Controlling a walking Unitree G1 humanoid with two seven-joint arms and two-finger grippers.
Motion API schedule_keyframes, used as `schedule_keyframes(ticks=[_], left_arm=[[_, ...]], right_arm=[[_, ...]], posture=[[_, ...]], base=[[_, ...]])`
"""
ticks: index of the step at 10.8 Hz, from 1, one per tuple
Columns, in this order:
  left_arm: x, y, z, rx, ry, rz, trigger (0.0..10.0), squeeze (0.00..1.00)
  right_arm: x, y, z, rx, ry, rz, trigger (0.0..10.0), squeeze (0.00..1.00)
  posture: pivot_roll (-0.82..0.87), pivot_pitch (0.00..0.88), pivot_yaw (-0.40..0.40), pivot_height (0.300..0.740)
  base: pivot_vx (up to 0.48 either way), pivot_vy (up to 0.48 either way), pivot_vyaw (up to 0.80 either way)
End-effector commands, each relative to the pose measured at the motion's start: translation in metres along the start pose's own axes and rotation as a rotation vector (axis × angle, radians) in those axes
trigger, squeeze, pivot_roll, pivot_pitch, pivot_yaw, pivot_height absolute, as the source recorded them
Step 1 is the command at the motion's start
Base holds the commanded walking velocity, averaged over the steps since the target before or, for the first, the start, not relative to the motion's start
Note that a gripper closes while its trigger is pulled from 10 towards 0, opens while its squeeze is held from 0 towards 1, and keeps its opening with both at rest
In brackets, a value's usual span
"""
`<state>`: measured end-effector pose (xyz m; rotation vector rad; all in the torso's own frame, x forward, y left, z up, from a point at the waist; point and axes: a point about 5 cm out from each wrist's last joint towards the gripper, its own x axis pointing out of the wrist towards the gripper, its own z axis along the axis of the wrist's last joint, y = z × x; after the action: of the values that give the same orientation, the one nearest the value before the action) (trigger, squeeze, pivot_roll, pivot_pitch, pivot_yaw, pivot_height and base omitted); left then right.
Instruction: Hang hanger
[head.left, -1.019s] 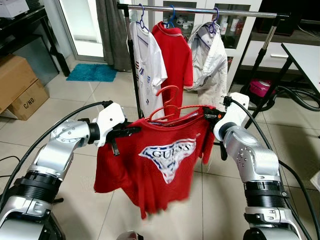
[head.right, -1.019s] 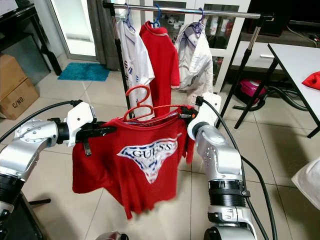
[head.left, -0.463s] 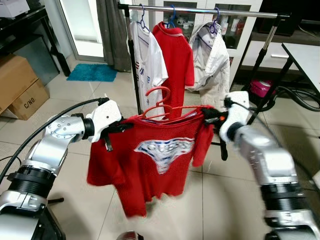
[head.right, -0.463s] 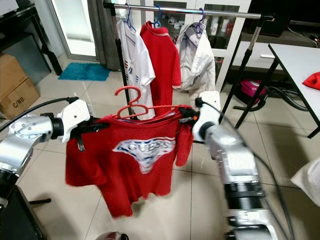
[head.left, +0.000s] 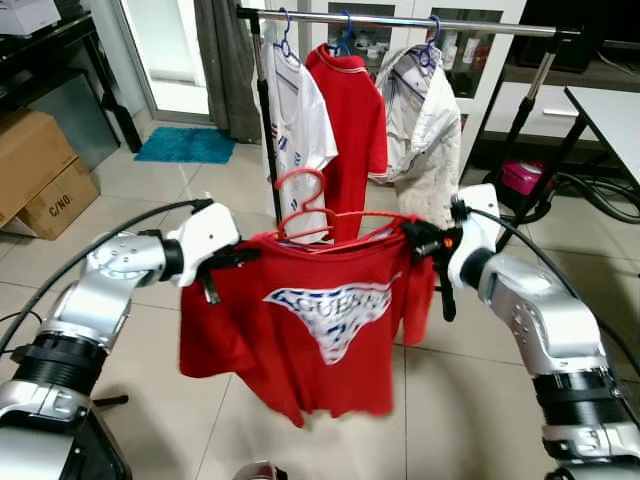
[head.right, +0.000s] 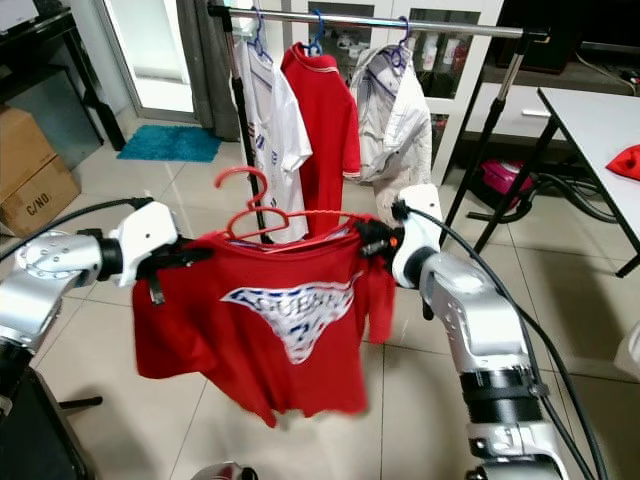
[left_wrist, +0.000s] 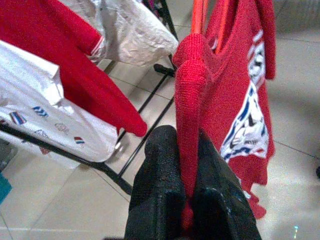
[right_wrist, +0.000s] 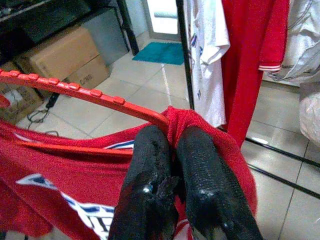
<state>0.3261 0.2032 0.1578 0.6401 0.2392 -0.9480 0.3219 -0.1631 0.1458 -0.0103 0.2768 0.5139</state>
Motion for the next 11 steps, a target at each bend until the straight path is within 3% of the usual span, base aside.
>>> schedule_keyframes(ticks=[1, 2, 4, 5, 6, 7, 8, 9, 10, 11], left_arm=[[-0.001, 0.005, 0.01, 0.012, -0.034, 0.022, 0.0, 0.0], [0.002, 0.003, 0.014, 0.002, -0.058, 0.021, 0.0, 0.0], [0.009, -0.005, 0.018, -0.018, -0.102, 0.016, 0.0, 0.0], [0.011, -0.007, 0.018, 0.004, -0.097, -0.002, 0.0, 0.0], [0.012, -0.006, 0.018, 0.006, -0.095, -0.007, 0.0, 0.0], [0.012, -0.006, 0.019, 0.007, -0.099, -0.013, 0.0, 0.0], [0.012, -0.007, 0.019, 0.008, -0.098, -0.013, 0.0, 0.0], [0.012, -0.007, 0.018, 0.011, -0.094, -0.011, 0.0, 0.0], [0.012, -0.006, 0.017, 0.012, -0.089, -0.008, 0.0, 0.0], [0.01, -0.005, 0.017, 0.013, -0.084, -0.004, 0.0, 0.0]], right_arm=[[0.003, 0.007, 0.005, -0.029, -0.024, 0.018, 4.0, 0.0], [0.005, 0.007, 0.003, -0.025, -0.01, -0.017, 10.0, 0.0], [0.014, 0.014, -0.005, 0.059, -0.005, -0.076, 10.0, 0.0], [0.019, 0.02, -0.008, 0.094, -0.004, -0.091, 10.0, 1.0], [0.021, 0.019, -0.009, 0.075, 0.013, -0.117, 10.0, 1.0], [0.023, 0.017, -0.01, 0.075, 0.023, -0.143, 10.0, 0.41], [0.024, 0.017, -0.011, 0.08, 0.026, -0.154, 10.0, 0.0], [0.024, 0.017, -0.011, 0.096, 0.023, -0.163, 10.0, 0.0], [0.024, 0.016, -0.011, 0.118, 0.016, -0.171, 6.5, 0.0], [0.024, 0.014, -0.01, 0.135, 0.012, -0.18, 0.0, 0.0]], posture=[[0.08, 0.0, 0.03, 0.74], [0.08, 0.0, 0.029, 0.74], [0.07, 0.0, 0.028, 0.74], [0.07, 0.0, 0.026, 0.74], [0.07, 0.0, 0.025, 0.74], [0.07, 0.0, 0.023, 0.74], [0.07, 0.0, 0.023, 0.74], [0.07, 0.0, 0.023, 0.74], [0.07, 0.0, 0.02, 0.74], [0.07, 0.0, 0.021, 0.74]], base=[[0.0, 0.0, 0.0], [0.0, 0.0, 0.0], [0.0, 0.0, 0.0], [0.0, 0.0, 0.0], [0.0, 0.0, 0.0], [0.0, 0.0, 0.0], [0.0, 0.0, 0.0], [0.0, 0.0, 0.0], [0.0, 0.0, 0.0], [0.0, 0.0, 0.0]])
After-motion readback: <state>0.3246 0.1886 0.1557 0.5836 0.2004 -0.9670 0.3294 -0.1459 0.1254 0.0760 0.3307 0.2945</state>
